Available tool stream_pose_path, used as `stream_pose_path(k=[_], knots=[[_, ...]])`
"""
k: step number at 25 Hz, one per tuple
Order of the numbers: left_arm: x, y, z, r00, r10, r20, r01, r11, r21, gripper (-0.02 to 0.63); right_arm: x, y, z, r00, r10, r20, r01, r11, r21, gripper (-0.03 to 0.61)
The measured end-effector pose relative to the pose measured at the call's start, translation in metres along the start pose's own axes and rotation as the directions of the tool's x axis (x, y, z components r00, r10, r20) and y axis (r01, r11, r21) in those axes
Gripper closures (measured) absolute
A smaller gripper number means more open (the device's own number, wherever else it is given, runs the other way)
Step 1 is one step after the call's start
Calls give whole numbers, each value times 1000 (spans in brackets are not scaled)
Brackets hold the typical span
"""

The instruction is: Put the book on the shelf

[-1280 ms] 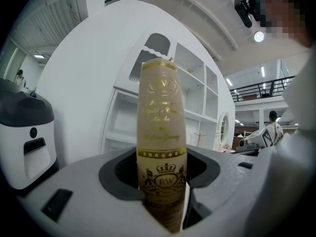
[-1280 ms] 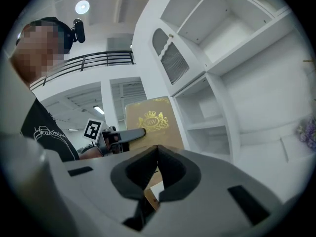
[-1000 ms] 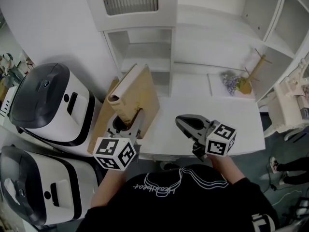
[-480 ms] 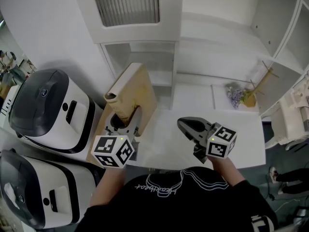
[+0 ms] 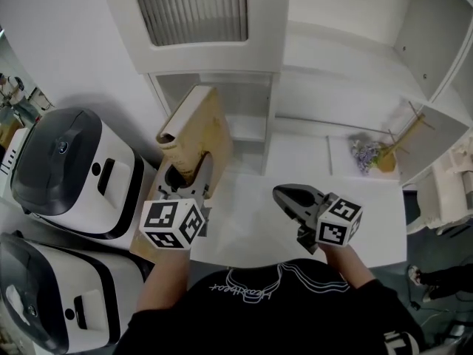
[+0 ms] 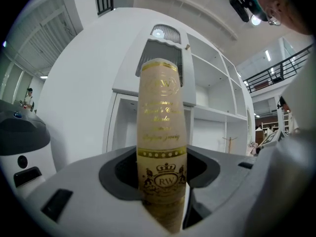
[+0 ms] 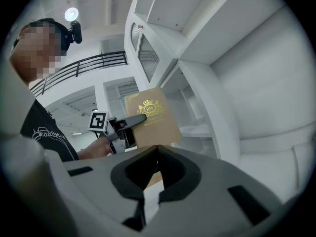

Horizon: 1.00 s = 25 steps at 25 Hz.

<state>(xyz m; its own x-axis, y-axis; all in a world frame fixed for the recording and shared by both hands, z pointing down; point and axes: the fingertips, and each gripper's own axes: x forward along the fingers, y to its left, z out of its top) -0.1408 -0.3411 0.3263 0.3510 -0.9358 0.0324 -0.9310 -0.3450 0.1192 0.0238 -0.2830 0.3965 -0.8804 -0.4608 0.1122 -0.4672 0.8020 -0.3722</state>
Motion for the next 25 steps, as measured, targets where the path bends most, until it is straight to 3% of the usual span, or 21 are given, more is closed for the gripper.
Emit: stream_pose_path(k=[9,25], knots=[[27,14,1,999,40,18,-40,999,36,405,3,-18,-4,1000,-15,-21,15,1000,13,572],[44,13,22,996,38,75,-43,997,64,405,7,-38,-11,999,-21,-37,23,999,48,572]])
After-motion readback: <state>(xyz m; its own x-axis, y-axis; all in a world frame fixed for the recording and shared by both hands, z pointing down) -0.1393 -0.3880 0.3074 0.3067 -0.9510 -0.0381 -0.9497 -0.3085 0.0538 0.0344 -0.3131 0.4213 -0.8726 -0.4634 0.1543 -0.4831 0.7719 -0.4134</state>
